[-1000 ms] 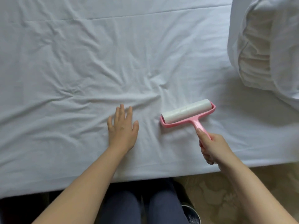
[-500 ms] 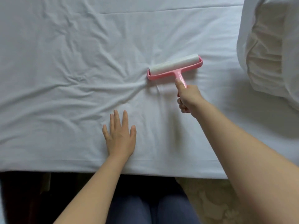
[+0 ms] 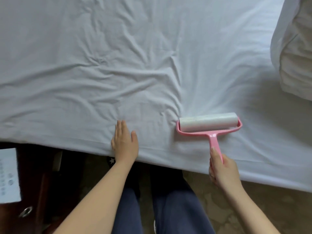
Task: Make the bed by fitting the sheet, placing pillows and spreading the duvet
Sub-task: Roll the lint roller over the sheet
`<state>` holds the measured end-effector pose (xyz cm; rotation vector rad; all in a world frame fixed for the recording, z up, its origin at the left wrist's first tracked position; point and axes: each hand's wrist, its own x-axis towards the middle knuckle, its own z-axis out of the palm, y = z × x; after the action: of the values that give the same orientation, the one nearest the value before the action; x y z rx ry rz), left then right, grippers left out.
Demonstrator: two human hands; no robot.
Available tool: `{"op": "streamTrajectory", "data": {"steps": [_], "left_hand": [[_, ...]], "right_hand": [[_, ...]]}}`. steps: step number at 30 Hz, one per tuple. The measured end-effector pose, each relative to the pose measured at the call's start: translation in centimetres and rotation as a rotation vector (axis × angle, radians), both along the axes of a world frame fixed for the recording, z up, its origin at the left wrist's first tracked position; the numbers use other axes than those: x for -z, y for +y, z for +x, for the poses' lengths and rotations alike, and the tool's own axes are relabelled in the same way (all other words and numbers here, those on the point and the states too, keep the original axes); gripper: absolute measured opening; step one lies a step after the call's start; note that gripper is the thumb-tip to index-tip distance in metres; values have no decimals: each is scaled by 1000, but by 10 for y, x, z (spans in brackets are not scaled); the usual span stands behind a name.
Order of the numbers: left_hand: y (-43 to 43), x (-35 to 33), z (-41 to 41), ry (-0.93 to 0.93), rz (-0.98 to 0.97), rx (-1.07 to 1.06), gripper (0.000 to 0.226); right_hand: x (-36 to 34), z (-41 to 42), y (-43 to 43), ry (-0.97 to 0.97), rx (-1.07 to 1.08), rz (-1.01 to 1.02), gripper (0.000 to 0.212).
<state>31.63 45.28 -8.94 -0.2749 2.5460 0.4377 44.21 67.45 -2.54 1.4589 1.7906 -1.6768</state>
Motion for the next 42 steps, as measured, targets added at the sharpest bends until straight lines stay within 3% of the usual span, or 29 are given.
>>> {"op": "streamTrajectory", "data": {"steps": [3,6,10,14,24,29,33,42], "left_hand": [[-13,3,-3,50,75,2,49],[-29,7,-4,139,141,59,45],[-51,8,-1,182,56,89,47],[-79,8,-19,87,-63,-40,52],[-115,7,-35,0,-64,214,52],[-126,3,-33,-13,14,235,51],[-141,0,-29,-32,67,274,48],[-144,-1,-48,-2,-41,390,58]], "right_hand": [[-2,23,-19,10,-106,90,47],[4,37,-44,22,-172,56,45],[19,29,-80,17,-311,51,43],[28,-21,-95,46,-316,154,47],[32,-165,-97,80,-187,39,41],[14,-121,-122,121,-29,-24,48],[3,-57,-151,29,63,-43,49],[5,-39,-172,28,5,77,45]]}}
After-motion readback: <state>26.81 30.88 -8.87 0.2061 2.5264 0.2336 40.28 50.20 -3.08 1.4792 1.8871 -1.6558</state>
